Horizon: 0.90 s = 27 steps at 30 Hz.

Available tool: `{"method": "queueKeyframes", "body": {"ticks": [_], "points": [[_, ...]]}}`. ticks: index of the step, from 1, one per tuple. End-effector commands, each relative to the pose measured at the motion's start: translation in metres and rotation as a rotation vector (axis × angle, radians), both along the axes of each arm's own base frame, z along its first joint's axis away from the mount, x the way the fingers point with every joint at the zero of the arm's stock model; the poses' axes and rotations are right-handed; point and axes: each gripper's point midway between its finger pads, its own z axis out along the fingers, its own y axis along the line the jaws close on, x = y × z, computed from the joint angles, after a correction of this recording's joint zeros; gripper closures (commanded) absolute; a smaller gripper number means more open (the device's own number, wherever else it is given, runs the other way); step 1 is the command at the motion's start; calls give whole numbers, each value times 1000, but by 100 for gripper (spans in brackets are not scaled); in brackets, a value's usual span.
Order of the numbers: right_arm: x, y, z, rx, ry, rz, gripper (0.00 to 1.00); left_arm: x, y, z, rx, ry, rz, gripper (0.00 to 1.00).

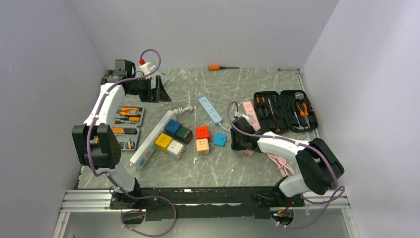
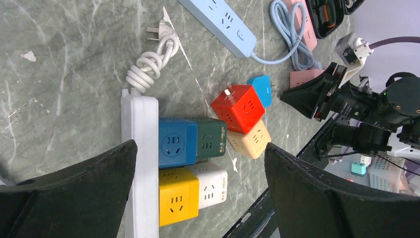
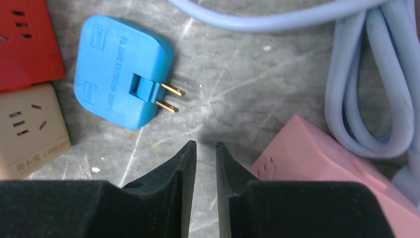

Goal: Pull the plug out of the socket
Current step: Move the plug to the center of the board.

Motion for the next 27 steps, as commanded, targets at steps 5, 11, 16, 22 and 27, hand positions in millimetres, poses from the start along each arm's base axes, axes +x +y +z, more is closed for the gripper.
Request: {"method": "queueKeyframes", "body": {"ticks": [5,11,16,22,27], "points": [[-1,-28,26,-50,-41,-115,75,-1,-5,16,-16,-56,-36,1],[21,43,71,112,-163,59,67,-1,-6,17,-19,-50,-46,1],[27,101,48,201,-107,184,85,-6,-7,16,-11,-32,-66,1],[17,123,36,233,-82,262,99,-13,-5,13,13,-31,-90,0],[20,115,9,176,-46,225,100,-14,-6,11,7,-24,-95,1]]}}
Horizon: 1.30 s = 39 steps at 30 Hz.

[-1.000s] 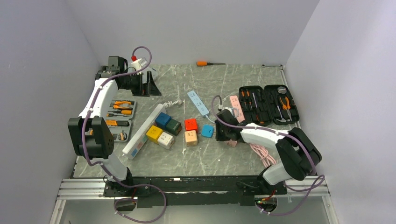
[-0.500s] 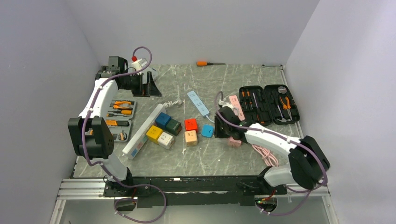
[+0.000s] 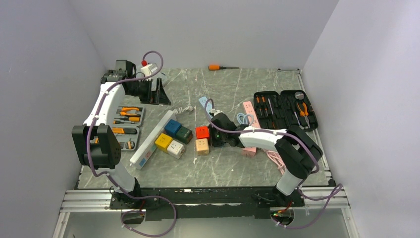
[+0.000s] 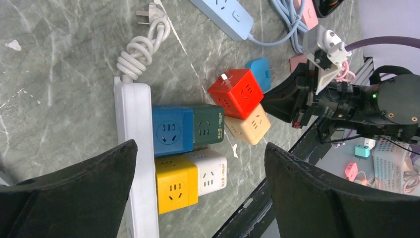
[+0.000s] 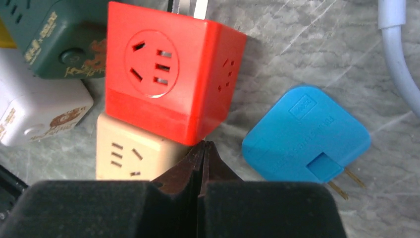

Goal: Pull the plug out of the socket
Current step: Move the plug to the center of the board.

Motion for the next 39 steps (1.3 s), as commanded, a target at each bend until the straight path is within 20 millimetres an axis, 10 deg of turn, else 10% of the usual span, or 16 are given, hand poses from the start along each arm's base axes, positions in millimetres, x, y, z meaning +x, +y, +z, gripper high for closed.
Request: {"method": "queueKeyframes", "body": {"ticks": [1,6,15,19,26,32,39], "points": [[14,-2,-16,-33,-14,-43,100,-1,-4,12,-15,-38,-38,1],[15,-47,-33,-198,16,-165,100,-7,-3,8,4,-38,-53,1],[-12,-87,3,-192,-10,-292,94,-14,-1,-4,20,0,-71,1],[-3,-68,38,-105,-75,-260,82,-14,-1,-5,27,12,-86,1],[73,-10,141,4,-401,-150,52,-21,1,-7,42,18,-108,1],[106,48,124,-61,-401,33,53,-26,2,-9,45,33,-128,1],[116,70,94,-109,-355,122,54,-26,6,-2,43,13,-124,1]]}}
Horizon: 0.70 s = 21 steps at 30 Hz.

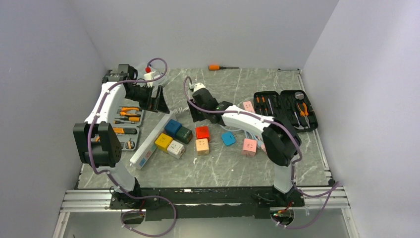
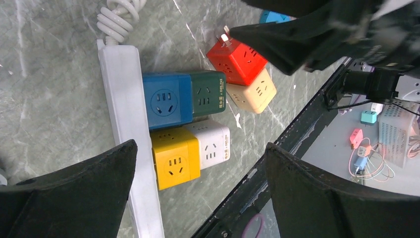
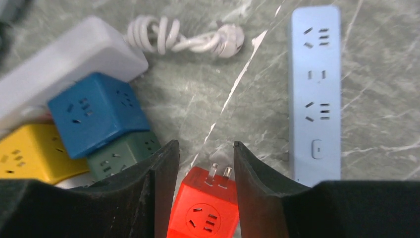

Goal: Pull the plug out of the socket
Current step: Move the plug to the center of the board.

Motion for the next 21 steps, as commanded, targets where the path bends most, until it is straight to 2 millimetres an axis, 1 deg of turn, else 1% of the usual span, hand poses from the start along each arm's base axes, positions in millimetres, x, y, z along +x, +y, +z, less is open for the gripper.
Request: {"method": "queueKeyframes", "body": {"ticks": [1,4,9,13,17,21], "points": [[0,11,1,-17,1,74,54,2,1,19,-9,-63,-29,1],[-6,8,-12,-18,29,73,55,1,2,22,-1,-73,-32,1],[-14,-13,-41,-73,81,20,58,-4,3,29,8,-102,-42,1],[-25,-28,-58,-81,122,-17,62,-7,3,31,15,-118,-50,1],[-37,-41,-60,-68,148,-53,64,-9,4,29,24,-122,-55,1],[-50,-55,-56,-47,160,-102,65,-10,3,28,19,-123,-58,1]]}}
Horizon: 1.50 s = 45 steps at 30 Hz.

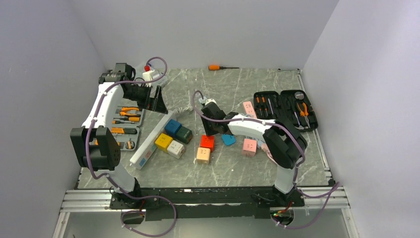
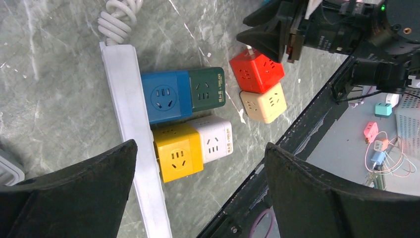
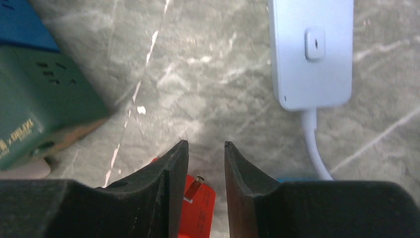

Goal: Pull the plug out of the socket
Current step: Move the plug to the center of the board.

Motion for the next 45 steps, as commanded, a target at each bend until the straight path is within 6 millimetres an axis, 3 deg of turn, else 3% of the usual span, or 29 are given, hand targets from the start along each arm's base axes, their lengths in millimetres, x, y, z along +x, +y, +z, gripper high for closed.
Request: {"method": "queueKeyframes", "body": {"ticks": [1,5,8,17,20,23,27,30,33,35,38,45], "points": [[-8,-11,30,66,-33,-82,66,-3,0,14,-1,-66,-21,1],[-23,-33,33,51,-18,-154,66,-3,-1,13,-4,-67,-27,1],[-42,-39,35,74,-4,-165,67,-4,-1,12,-1,-69,-33,1],[-96,-7,36,109,32,-38,70,-3,0,10,4,-70,-36,1],[-103,-11,39,81,37,-30,75,-4,0,10,6,-77,-39,0],[-117,-29,43,47,61,-52,76,-4,1,11,11,-78,-42,1],[-149,-66,66,6,116,-99,51,-4,0,10,8,-83,-52,1],[-178,-75,98,68,161,-73,36,-5,-4,6,1,-71,-74,1],[-198,-77,114,97,198,-24,23,-9,-11,4,31,-53,-125,1],[-198,-72,114,99,179,27,15,-11,-14,4,46,-63,-145,1],[-182,-59,111,60,74,103,13,-13,-15,6,45,-74,-151,1],[-180,-45,67,-201,-12,281,12,-19,-9,8,82,-63,-170,1]]}}
